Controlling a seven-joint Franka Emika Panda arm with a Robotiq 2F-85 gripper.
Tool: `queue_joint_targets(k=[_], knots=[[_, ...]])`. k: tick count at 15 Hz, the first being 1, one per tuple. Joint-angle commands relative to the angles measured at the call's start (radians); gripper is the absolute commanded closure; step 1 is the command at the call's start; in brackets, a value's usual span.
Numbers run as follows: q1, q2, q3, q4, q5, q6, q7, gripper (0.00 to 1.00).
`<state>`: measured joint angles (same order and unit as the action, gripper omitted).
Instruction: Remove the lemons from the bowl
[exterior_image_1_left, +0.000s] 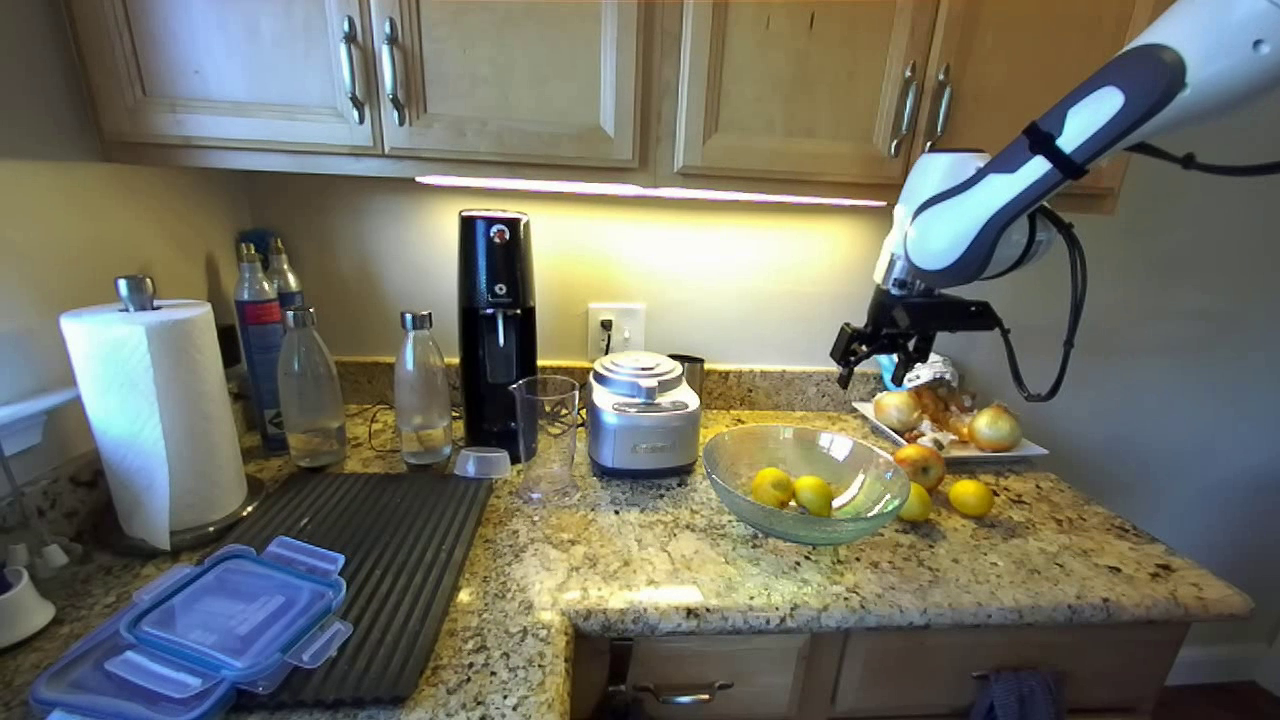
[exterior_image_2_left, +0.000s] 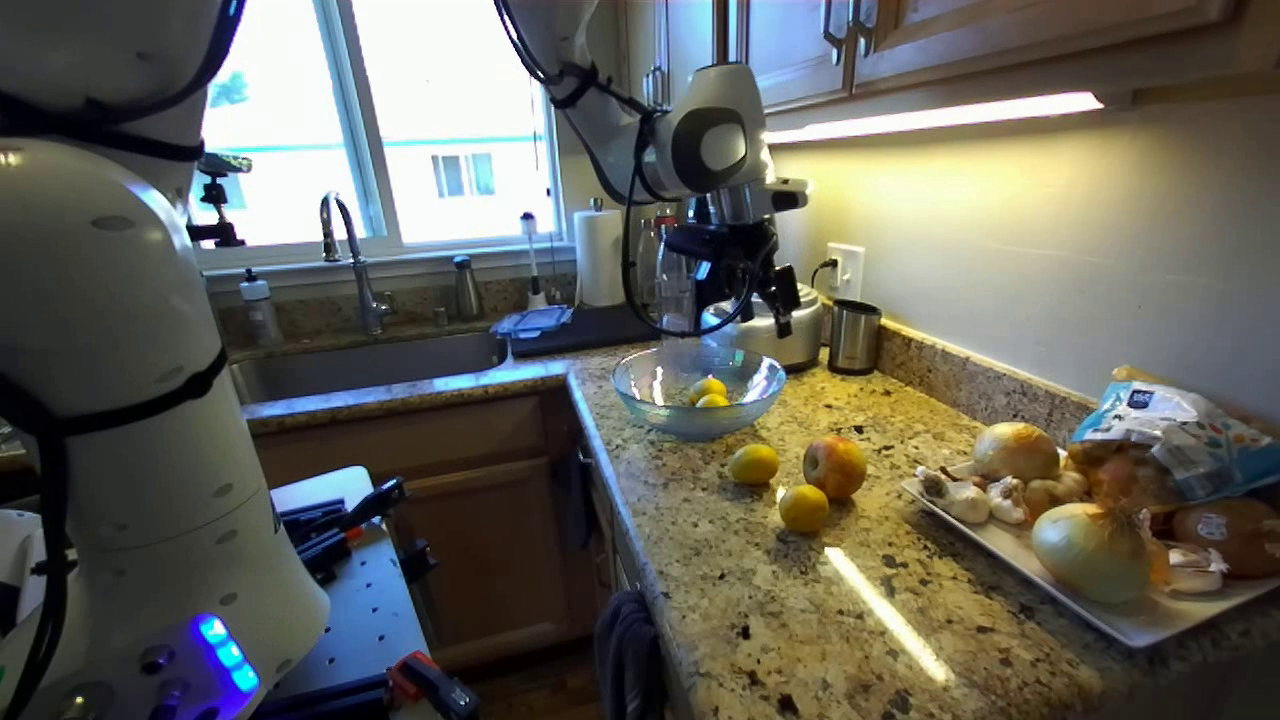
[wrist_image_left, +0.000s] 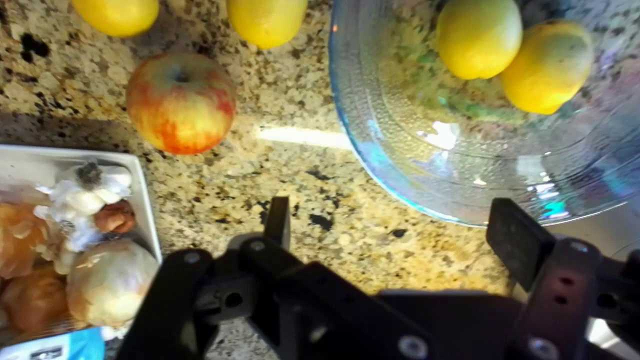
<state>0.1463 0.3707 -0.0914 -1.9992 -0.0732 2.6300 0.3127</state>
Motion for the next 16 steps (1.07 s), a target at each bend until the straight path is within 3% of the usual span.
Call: queue_joint_targets(k=[1, 6, 16], knots=[[0.004, -0.02, 0.065, -0.01, -0.02, -0.064, -0.098, 0.0], [0.022, 0.046, 0.132, 0.023, -0.056, -0.096, -0.214, 0.0], [0.023, 0.258, 0.147, 0.132, -0.149, -0.052, -0.419, 0.0]])
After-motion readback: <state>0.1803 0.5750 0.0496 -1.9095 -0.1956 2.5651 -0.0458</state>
